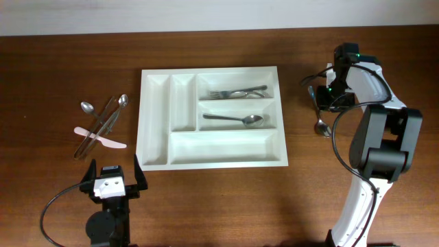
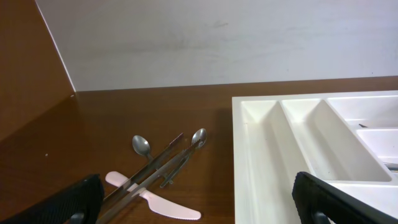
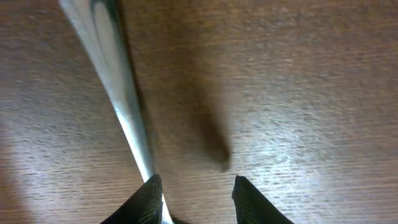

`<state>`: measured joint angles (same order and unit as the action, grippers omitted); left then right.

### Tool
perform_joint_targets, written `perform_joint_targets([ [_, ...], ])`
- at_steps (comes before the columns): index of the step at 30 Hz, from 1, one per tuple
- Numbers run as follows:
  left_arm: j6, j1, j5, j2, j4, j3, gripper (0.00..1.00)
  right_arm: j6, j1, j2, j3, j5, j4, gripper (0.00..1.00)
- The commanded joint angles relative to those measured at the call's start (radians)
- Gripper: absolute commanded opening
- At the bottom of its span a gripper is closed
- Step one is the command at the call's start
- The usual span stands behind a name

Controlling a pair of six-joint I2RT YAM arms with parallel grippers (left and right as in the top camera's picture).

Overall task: Pack container
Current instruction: 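Lower the right gripper and close it on the spoon handle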

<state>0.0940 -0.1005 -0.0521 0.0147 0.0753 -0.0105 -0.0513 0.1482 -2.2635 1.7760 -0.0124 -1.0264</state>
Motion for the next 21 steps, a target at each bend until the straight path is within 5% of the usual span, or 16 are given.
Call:
perform_joint_targets([
  [1,0.01,-0.005,0.011,-0.009,0.005,0.002,0.99,-0.005,-0.005,0.011,-0.009,0.044,0.005,0.37],
  [21,0.01,-0.005,0.011,-0.009,0.005,0.002,0.99,-0.027,-0.005,-0.017,-0.09,0.078,0.01,0.33],
])
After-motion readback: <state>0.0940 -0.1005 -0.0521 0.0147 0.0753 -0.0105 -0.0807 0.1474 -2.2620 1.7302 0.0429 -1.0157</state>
